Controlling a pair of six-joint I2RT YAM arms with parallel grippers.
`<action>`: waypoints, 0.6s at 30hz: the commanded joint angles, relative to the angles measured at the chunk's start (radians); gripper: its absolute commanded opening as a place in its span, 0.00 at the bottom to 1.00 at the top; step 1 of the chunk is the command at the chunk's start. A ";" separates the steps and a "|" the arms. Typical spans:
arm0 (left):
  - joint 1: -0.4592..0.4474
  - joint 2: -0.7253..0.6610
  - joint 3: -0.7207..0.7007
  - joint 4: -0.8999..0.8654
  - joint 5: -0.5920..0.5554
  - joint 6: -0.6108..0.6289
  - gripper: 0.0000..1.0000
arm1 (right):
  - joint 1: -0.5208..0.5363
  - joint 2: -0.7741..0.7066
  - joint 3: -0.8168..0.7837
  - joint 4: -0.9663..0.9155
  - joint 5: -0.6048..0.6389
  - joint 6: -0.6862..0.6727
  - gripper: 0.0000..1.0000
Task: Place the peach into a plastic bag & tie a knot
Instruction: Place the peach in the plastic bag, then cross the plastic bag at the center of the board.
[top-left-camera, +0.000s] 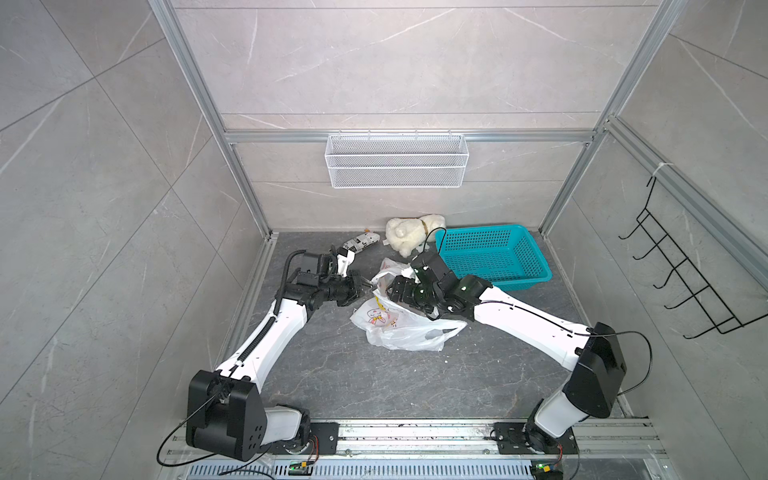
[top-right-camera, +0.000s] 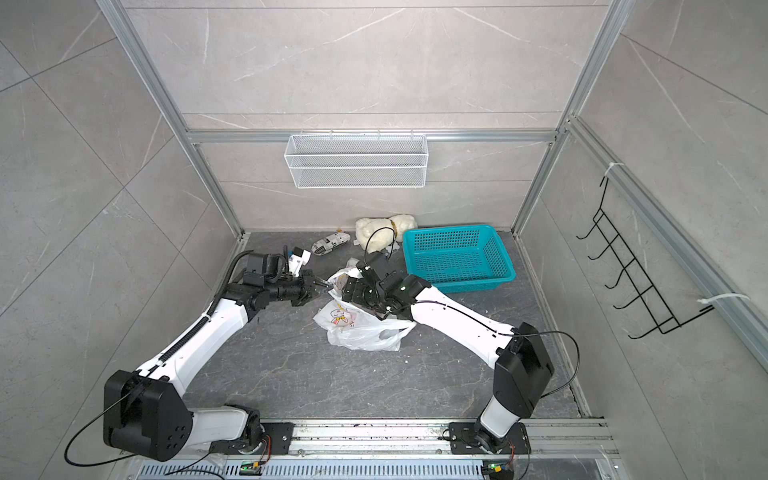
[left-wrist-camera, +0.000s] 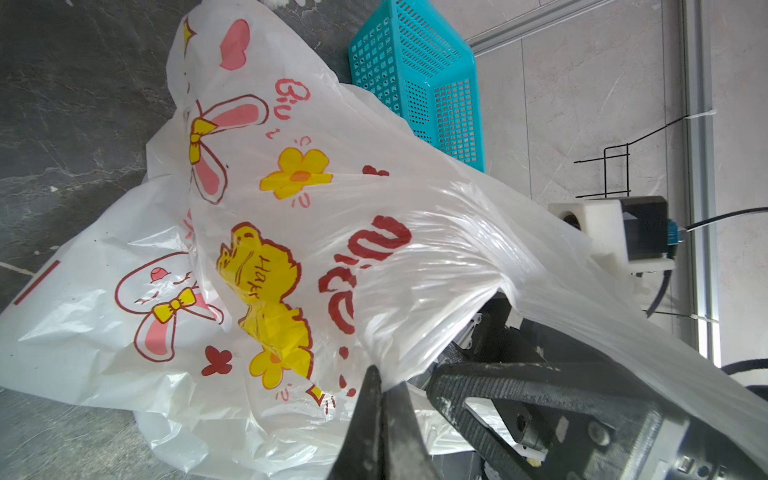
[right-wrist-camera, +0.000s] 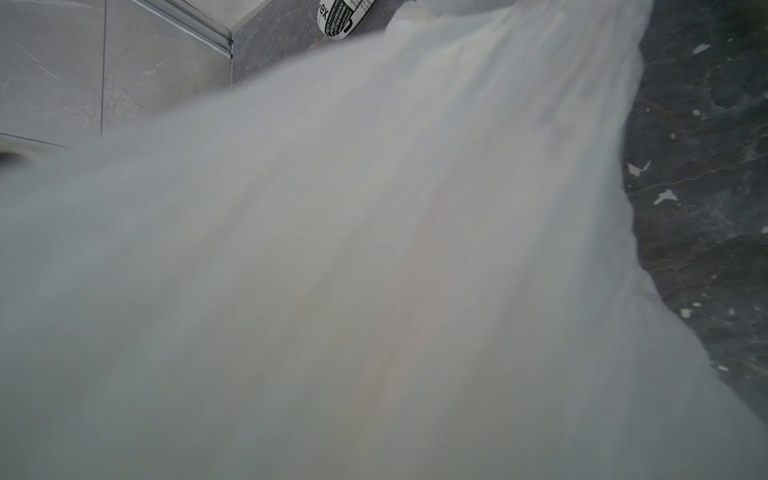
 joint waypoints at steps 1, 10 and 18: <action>0.007 -0.040 0.005 -0.031 -0.037 0.028 0.00 | -0.002 -0.065 -0.002 -0.036 0.047 -0.108 0.84; 0.029 -0.039 0.009 -0.050 -0.064 0.028 0.00 | -0.003 -0.429 -0.243 0.150 -0.078 -0.419 0.82; 0.046 -0.031 0.011 -0.051 -0.058 0.032 0.00 | -0.006 -0.630 -0.293 0.139 -0.124 -0.578 0.81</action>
